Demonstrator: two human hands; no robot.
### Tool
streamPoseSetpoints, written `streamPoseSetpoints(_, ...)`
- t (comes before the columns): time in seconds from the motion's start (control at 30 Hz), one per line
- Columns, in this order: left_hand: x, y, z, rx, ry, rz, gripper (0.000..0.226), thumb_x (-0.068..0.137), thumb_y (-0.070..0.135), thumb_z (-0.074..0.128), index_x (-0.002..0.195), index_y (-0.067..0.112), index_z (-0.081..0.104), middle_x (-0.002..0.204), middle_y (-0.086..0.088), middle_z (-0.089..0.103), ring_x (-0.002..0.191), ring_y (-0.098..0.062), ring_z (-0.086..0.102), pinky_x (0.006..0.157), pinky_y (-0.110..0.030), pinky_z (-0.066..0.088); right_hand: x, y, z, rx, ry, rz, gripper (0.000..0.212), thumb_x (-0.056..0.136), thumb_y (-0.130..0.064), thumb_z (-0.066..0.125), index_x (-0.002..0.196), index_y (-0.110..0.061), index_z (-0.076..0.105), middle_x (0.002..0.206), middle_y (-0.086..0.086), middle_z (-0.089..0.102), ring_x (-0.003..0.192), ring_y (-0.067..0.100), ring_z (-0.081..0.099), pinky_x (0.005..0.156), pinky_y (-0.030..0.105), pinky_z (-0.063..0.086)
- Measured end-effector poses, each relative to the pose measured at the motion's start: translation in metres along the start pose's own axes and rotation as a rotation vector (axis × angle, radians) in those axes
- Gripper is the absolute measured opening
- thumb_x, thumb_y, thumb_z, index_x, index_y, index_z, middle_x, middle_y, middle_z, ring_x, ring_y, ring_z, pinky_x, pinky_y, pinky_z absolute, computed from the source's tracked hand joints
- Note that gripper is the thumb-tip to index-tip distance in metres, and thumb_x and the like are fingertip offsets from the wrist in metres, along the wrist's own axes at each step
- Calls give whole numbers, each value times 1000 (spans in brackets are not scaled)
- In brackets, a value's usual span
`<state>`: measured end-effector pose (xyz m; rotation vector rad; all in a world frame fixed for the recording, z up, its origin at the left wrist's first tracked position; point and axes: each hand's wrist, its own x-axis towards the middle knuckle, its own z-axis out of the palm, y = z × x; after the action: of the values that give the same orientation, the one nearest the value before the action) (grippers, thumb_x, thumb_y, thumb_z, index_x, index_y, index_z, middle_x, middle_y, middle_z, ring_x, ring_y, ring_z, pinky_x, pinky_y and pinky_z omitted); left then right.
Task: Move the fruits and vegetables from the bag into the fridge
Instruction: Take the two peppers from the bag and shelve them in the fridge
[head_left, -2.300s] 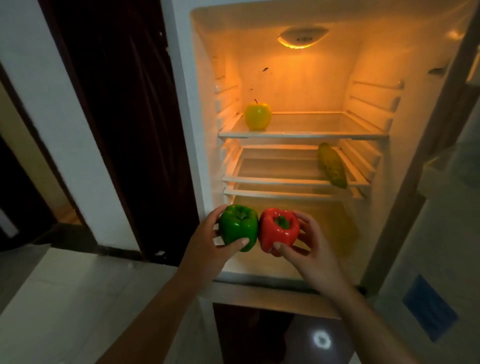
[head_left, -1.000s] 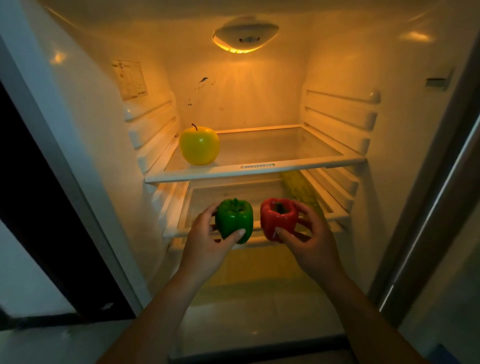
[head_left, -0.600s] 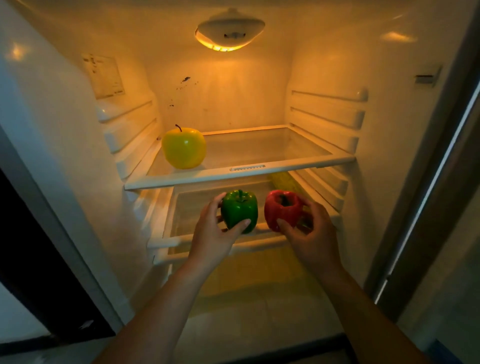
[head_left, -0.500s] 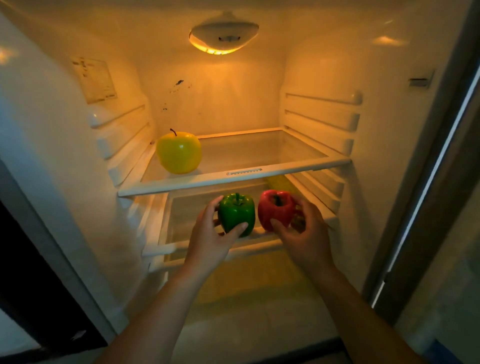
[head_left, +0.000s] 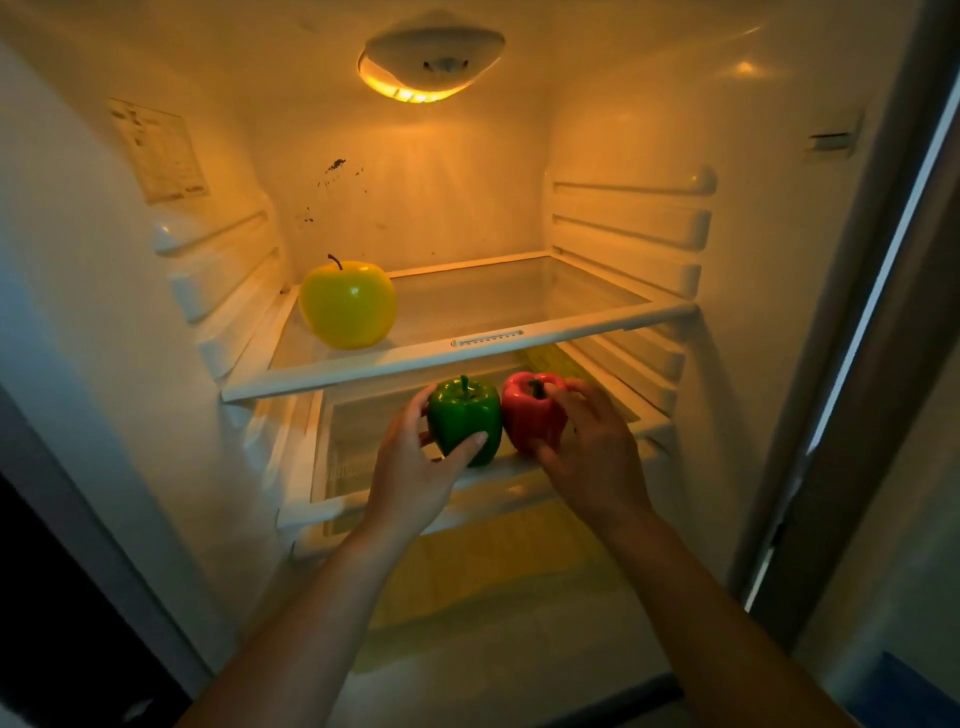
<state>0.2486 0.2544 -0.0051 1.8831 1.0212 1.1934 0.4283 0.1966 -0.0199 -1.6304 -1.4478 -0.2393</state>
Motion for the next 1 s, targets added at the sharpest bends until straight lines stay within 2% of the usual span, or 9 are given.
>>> streamPoseSetpoints(0.13, -2, 1, -1, 3, -3, 19, 58, 77, 34, 73, 121, 46, 37, 121, 17, 42, 102, -1, 48, 76, -16, 42, 7, 4, 6, -75, -16, 13, 69, 73, -17, 74, 135, -18, 45, 140, 5, 45, 127, 26, 42, 101, 37, 39)
streamPoseSetpoints(0.3, -4, 5, -1, 22, -9, 17, 62, 76, 32, 74, 125, 41, 38, 123, 16, 41, 106, -5, 46, 75, -14, 41, 12, 5, 5, -70, -37, 12, 69, 77, -16, 72, 139, -16, 40, 142, 7, 43, 128, 27, 42, 102, 41, 41)
streamPoseSetpoints(0.4, -7, 6, 1, -7, -23, 18, 65, 74, 31, 75, 128, 39, 40, 125, 16, 42, 107, -5, 48, 81, -20, 46, 7, 5, -4, 60, -33, 21, 70, 75, -19, 75, 137, -18, 43, 138, 5, 47, 125, 23, 45, 101, 37, 43)
streamPoseSetpoints(0.47, -10, 8, 4, -27, -43, 17, 66, 73, 31, 76, 126, 43, 38, 124, 17, 42, 103, 2, 49, 80, -18, 46, -1, 5, -15, 227, -39, 77, 64, 76, -21, 74, 134, -20, 47, 132, 1, 52, 119, 18, 50, 96, 37, 48)
streamPoseSetpoints(0.57, -15, 11, 10, -66, -66, 16, 66, 71, 35, 76, 123, 48, 38, 126, 18, 43, 101, 6, 51, 70, -13, 49, -14, 5, -34, 420, -136, 170, 55, 79, -23, 71, 130, -28, 50, 126, -4, 57, 111, 6, 55, 89, 26, 51)
streamPoseSetpoints(0.67, -18, 17, 16, -91, -87, -2, 65, 67, 40, 75, 119, 53, 38, 128, 16, 45, 104, 1, 52, 69, -13, 50, -19, 6, -45, 516, -223, 194, 57, 77, -20, 72, 126, -35, 47, 127, -9, 55, 112, -3, 52, 87, 15, 49)
streamPoseSetpoints(0.8, -22, 25, 23, -122, -100, -19, 66, 70, 29, 77, 124, 42, 42, 130, 10, 46, 103, -2, 52, 64, -9, 49, -17, 0, -50, 562, -284, 190, 64, 75, -14, 75, 129, -31, 45, 125, -11, 53, 108, -10, 52, 83, 8, 47)
streamPoseSetpoints(0.9, -27, 28, 27, -132, -143, -44, 66, 70, 42, 72, 130, 39, 42, 130, 11, 47, 107, -2, 52, 68, -8, 48, -18, -6, -49, 590, -315, 185, 68, 72, -16, 77, 131, -31, 45, 123, -17, 51, 107, -13, 51, 83, 9, 47)
streamPoseSetpoints(1.0, -28, 29, 29, -177, -196, -105, 48, 76, 63, 56, 122, 54, 43, 128, 16, 49, 113, 0, 50, 87, -25, 52, -22, -4, -48, 597, -286, 210, 65, 72, -21, 77, 124, -41, 44, 121, -18, 52, 108, -9, 53, 81, 12, 50)
